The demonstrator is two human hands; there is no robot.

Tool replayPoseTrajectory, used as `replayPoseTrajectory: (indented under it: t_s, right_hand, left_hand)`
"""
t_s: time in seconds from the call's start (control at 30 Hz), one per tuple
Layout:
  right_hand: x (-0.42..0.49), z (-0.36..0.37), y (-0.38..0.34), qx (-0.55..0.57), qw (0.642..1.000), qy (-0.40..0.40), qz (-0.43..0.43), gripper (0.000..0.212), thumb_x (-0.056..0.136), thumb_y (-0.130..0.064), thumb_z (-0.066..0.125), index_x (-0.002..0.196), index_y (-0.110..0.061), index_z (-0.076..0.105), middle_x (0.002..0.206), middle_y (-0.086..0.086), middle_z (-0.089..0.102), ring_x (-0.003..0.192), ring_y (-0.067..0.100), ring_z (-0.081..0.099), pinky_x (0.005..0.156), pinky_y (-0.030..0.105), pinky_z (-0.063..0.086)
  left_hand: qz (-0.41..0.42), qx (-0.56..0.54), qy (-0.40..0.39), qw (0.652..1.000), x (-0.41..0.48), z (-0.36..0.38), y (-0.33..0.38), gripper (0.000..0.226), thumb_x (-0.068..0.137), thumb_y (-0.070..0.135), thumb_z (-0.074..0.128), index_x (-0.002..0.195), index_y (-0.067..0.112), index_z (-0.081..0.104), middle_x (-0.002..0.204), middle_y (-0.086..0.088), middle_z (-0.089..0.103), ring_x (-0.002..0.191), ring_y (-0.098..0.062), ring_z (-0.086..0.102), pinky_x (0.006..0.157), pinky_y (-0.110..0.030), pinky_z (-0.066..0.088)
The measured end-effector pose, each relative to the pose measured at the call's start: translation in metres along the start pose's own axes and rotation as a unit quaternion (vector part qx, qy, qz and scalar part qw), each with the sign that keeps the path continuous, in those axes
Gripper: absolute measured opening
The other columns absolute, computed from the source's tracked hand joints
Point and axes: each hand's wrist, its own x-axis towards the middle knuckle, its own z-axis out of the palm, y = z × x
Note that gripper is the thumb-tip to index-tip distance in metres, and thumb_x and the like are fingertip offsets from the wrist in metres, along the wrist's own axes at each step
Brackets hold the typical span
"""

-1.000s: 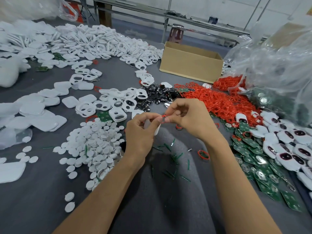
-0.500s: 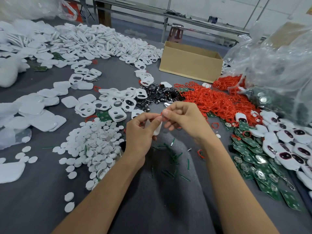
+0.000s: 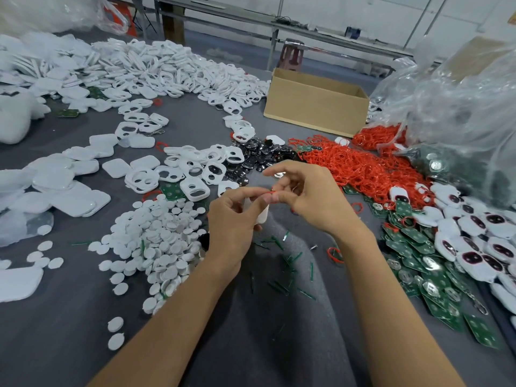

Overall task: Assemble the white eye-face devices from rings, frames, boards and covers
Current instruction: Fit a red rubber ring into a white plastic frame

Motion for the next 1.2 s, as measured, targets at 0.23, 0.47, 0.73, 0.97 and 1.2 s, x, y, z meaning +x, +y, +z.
replayPoseTrajectory:
  t_s: [0.23, 0.47, 0.73, 0.97, 1.2]
  right_hand:
    - [-0.0011, -0.0025, 0.0011, 0.050, 0.998, 0.035, -0.030, 0.031, 0.078, 0.002, 0.072, 0.104, -0.014, 0.065, 0.073, 0.003, 0.070, 0.065, 0.029, 0.059, 0.063, 0.029, 0.048]
    - [-0.0010, -0.0013, 0.0046, 0.036, 0.998, -0.037, -0.026, 0.032, 0.086, 0.002, 0.062, 0.111, -0.016, 0.055, 0.074, -0.005, 0.060, 0.058, 0.011, 0.042, 0.060, 0.017, 0.037]
    - [0.0011, 0.0038, 0.0032, -0.061, 0.996, -0.003, -0.069, 0.030, 0.070, -0.016, 0.084, 0.092, -0.018, 0.065, 0.078, -0.004, 0.061, 0.068, 0.013, 0.054, 0.063, 0.019, 0.044]
    - [0.0006, 0.0037, 0.0049, -0.098, 0.991, 0.054, -0.073, 0.016, 0.073, -0.011, 0.080, 0.087, -0.009, 0.074, 0.073, 0.002, 0.067, 0.065, 0.015, 0.062, 0.063, 0.020, 0.050]
    - [-0.0006, 0.0027, 0.0019, -0.050, 0.998, 0.030, -0.031, 0.014, 0.075, -0.008, 0.078, 0.088, -0.006, 0.072, 0.074, 0.006, 0.070, 0.069, 0.016, 0.066, 0.066, 0.022, 0.054]
  left_hand:
    - [-0.004, -0.023, -0.010, 1.000, -0.0004, -0.0009, 0.0019, 0.013, 0.085, 0.013, 0.073, 0.078, 0.023, 0.075, 0.067, 0.008, 0.067, 0.062, -0.005, 0.056, 0.050, -0.020, 0.048]
    - [0.004, -0.012, -0.028, 1.000, 0.0001, -0.0005, 0.0020, 0.015, 0.088, 0.011, 0.069, 0.081, 0.023, 0.073, 0.073, 0.007, 0.070, 0.066, -0.004, 0.059, 0.052, -0.023, 0.050]
    - [-0.022, -0.052, 0.046, 0.997, 0.0026, -0.0017, 0.0009, 0.011, 0.088, 0.006, 0.068, 0.082, 0.014, 0.071, 0.075, 0.000, 0.070, 0.064, -0.009, 0.064, 0.048, -0.021, 0.050]
    - [-0.063, -0.105, 0.001, 0.992, 0.0029, -0.0010, 0.0025, 0.022, 0.094, -0.001, 0.056, 0.098, 0.014, 0.072, 0.105, -0.017, 0.071, 0.086, -0.018, 0.066, 0.061, -0.023, 0.056]
    - [-0.101, -0.101, -0.027, 0.989, 0.0049, 0.0001, -0.0004, 0.048, 0.087, -0.014, 0.058, 0.127, 0.012, 0.057, 0.102, -0.010, 0.072, 0.085, -0.015, 0.069, 0.069, -0.027, 0.059]
